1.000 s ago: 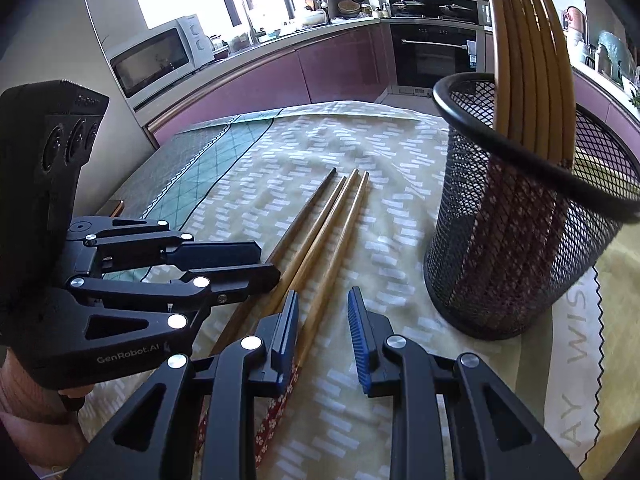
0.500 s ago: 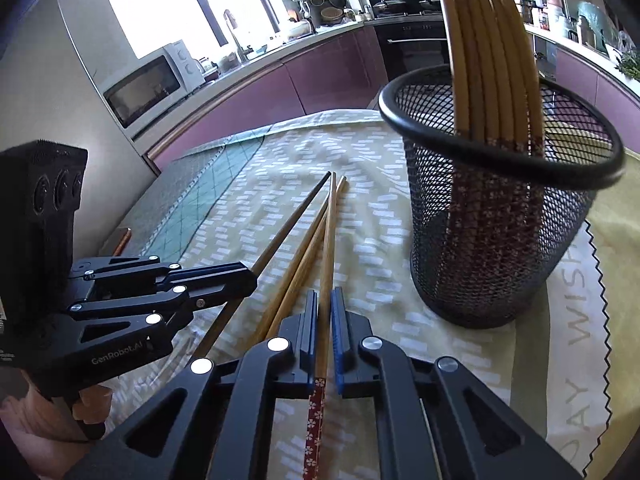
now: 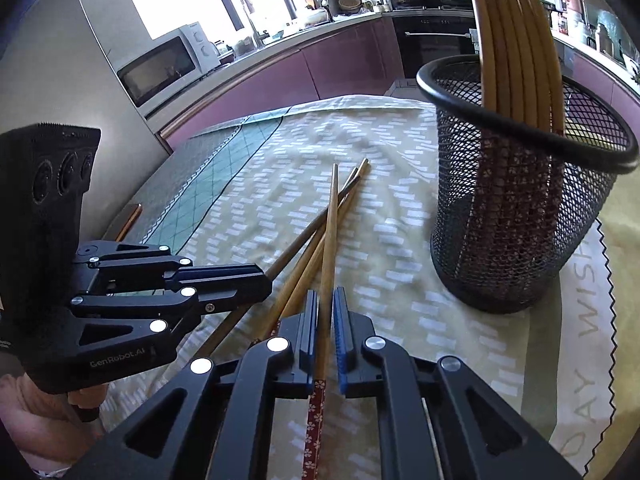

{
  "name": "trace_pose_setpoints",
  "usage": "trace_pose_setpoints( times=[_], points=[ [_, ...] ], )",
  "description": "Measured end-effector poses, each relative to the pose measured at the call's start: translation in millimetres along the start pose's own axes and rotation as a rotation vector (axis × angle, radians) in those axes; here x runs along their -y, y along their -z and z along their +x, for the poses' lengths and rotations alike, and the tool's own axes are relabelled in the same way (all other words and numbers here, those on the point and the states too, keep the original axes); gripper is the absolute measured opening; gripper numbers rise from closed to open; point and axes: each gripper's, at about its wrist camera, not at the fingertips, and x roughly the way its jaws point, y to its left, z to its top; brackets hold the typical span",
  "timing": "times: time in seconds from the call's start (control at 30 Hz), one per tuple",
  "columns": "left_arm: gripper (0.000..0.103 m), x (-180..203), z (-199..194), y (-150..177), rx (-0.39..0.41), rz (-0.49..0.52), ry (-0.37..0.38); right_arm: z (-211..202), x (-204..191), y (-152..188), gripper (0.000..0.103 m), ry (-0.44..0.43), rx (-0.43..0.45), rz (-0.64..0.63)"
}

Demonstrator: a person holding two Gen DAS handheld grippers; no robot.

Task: Organize utensils
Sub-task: 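Close the right tool on a chopstick while the left tool grasps another, then lift both chopsticks upright, carry them over the mesh cup and lower them in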

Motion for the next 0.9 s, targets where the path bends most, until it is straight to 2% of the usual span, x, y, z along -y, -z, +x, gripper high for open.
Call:
trace_pose_setpoints(
  times=[0.13,0.4,0.9],
  points=[
    [0.013,0.5,5.9,-5.3,-0.02,0.021,0.002,2.0,0.1,-1.5,0.009,0.002,-0.002,-0.006],
    [0.008,-0.6,6.0,-10.5,-0.009,0.0,-0.002,-5.4,1.9,-1.7,0.006,-0.011,0.019,-0.01],
    [0.007,8.8,-48.9,-18.1,0.126,0.009,0.05,-56.5,-0.9,-7.2,0.006,-0.034,0.143,-0.022]
  ],
)
